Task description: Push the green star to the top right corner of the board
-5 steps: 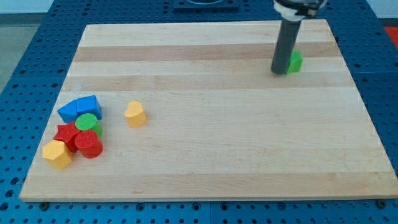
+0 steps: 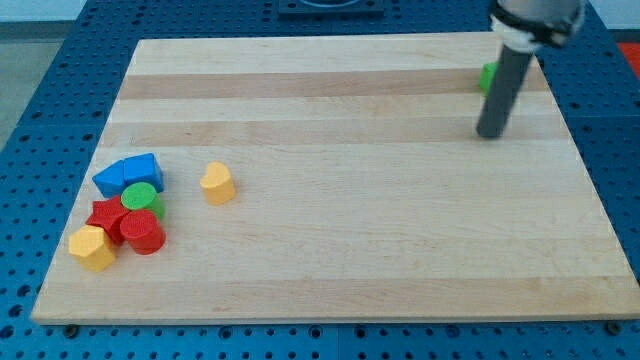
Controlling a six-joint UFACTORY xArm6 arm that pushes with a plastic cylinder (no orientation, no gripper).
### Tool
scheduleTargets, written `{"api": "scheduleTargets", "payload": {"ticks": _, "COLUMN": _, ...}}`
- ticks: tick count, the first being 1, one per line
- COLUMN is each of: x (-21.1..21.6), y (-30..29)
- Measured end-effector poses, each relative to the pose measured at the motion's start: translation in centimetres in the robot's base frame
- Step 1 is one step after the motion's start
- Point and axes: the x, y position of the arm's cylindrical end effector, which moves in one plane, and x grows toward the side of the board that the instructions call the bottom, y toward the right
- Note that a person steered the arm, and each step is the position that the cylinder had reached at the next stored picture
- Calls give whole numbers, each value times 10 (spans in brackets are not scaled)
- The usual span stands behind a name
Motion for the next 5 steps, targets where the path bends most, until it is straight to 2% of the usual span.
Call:
{"api": "scheduleTargets", "payload": {"ticks": 1, "x": -34, "y": 41}}
{"api": "scheduleTargets", "payload": {"ticks": 2, "x": -63, "y": 44}}
{"api": "scheduleTargets", "payload": {"ticks": 5, "x": -85, "y": 19}}
